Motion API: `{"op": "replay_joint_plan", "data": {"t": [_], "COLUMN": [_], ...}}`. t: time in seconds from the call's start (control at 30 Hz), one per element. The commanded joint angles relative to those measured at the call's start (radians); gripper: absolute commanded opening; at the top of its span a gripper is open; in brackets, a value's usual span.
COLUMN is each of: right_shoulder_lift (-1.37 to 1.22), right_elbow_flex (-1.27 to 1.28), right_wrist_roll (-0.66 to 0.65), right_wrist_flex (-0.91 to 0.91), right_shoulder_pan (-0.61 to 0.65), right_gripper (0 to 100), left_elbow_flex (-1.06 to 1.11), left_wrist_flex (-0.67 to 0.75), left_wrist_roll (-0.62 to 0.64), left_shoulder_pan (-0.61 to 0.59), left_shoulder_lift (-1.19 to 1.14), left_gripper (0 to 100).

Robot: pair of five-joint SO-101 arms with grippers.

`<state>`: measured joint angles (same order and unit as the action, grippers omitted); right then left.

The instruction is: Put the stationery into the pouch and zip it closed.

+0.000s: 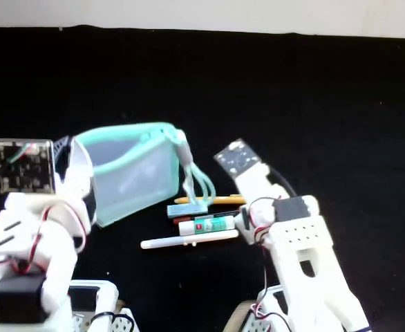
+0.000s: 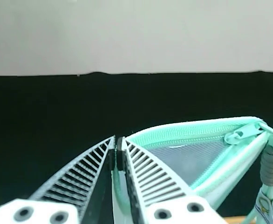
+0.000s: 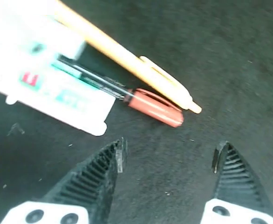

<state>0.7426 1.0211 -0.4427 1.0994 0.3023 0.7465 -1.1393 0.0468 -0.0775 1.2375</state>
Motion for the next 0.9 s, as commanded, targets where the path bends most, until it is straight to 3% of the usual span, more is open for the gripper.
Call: {"op": "replay_joint_plan", "data": {"t": [0.0, 0.27, 0.43, 0.63, 0.87], "right_shoulder_lift": [0.015, 0.015, 0.013, 0.002, 0.001], "right_elbow_flex": [0.002, -0.001, 0.001, 0.045, 0.191], "right_wrist_roll": [-0.008, -0.043, -0.077, -0.091, -0.126], "right_wrist_flex": [0.008, 0.077, 0.03, -0.117, -0.255], "right_shoulder_pan": [0.039, 0.239, 0.354, 0.364, 0.364], "right_gripper": [29.9, 29.9, 29.9, 28.0, 21.6], "left_elbow_flex": [0.064, 0.064, 0.065, 0.062, 0.059], "left_wrist_flex": [0.104, 0.114, 0.114, 0.112, 0.112], "left_wrist_roll": [0.009, 0.008, 0.006, 0.006, 0.006], "left_shoulder_pan": [-0.004, -0.005, -0.018, -0.093, -0.102], "left_shoulder_lift": [-0.084, -0.117, -0.12, -0.12, -0.12], "left_gripper": [1, 1, 1, 1, 1]}}
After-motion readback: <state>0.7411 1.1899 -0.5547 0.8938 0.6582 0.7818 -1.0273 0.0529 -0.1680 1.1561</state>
